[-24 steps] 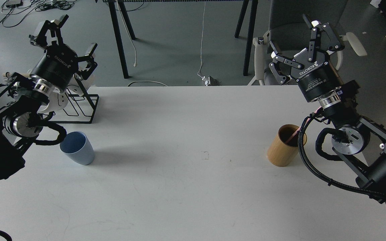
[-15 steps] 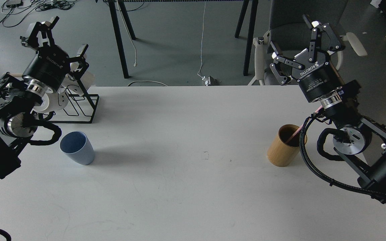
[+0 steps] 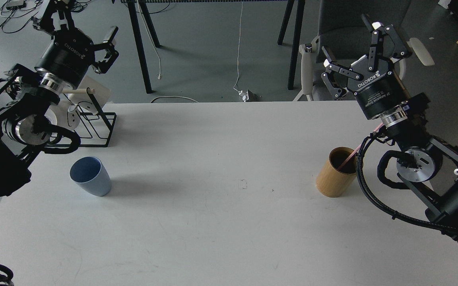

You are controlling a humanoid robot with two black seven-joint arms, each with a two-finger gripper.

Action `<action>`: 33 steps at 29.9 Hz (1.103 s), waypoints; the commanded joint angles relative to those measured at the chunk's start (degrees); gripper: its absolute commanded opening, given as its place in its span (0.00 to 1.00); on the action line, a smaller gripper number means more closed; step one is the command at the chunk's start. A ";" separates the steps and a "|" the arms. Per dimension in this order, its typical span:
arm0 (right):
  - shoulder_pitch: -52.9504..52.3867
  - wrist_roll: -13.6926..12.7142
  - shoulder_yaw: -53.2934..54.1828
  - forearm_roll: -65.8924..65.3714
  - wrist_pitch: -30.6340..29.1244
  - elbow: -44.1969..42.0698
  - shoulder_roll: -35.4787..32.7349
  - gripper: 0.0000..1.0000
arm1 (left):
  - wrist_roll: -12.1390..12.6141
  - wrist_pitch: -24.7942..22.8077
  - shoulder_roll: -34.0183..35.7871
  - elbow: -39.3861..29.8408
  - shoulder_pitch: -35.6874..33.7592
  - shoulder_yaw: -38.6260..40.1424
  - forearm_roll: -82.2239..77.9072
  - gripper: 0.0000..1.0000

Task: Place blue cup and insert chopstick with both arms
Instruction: 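Move the left gripper down toward the light blue cup, then close the left gripper around the light blue cup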

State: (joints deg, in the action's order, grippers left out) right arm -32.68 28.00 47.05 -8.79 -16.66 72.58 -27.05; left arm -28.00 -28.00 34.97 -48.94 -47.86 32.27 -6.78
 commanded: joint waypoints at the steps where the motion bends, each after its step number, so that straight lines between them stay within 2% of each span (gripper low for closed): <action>1: -0.01 0.00 -0.12 -0.09 -0.04 -0.16 -0.02 0.89 | 0.00 0.00 8.95 -8.43 -0.13 -2.55 -7.00 0.99; 7: -0.01 0.00 -0.12 -0.26 -0.04 -0.25 -0.46 0.89 | 0.00 0.00 26.09 -17.84 -3.37 -13.00 -29.56 0.99; 11: 0.34 0.00 -0.21 -0.26 -0.04 -0.60 -0.46 0.89 | 0.00 0.00 31.47 -17.86 -5.22 -19.16 -46.79 0.99; 14: 0.34 0.00 -0.30 -0.26 -0.04 -0.60 -0.38 0.89 | 0.00 0.23 31.13 -15.14 -5.05 -22.67 -60.15 0.99; 17: 0.77 0.00 -0.21 -0.26 -0.04 -0.60 -0.46 0.89 | 0.00 6.89 28.85 -9.44 -4.87 -29.26 -68.00 0.99; 20: 0.86 0.00 -0.12 -0.35 -0.04 -0.60 -0.46 0.89 | 0.00 11.21 24.90 -3.63 -4.52 -33.40 -69.95 0.99; 26: 1.13 0.00 -0.12 -0.26 -0.04 -0.51 -1.52 0.89 | 0.00 12.01 19.97 0.51 -3.73 -36.83 -70.30 0.99; 33: 1.39 0.00 -0.12 -0.26 -0.04 -0.60 -2.84 0.89 | 0.00 12.18 15.13 4.47 -0.66 -37.10 -70.39 0.99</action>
State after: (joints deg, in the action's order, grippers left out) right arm -31.46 28.00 46.94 -9.07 -16.70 72.01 -29.44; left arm -28.01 -15.86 51.63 -45.52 -49.62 -4.81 -77.14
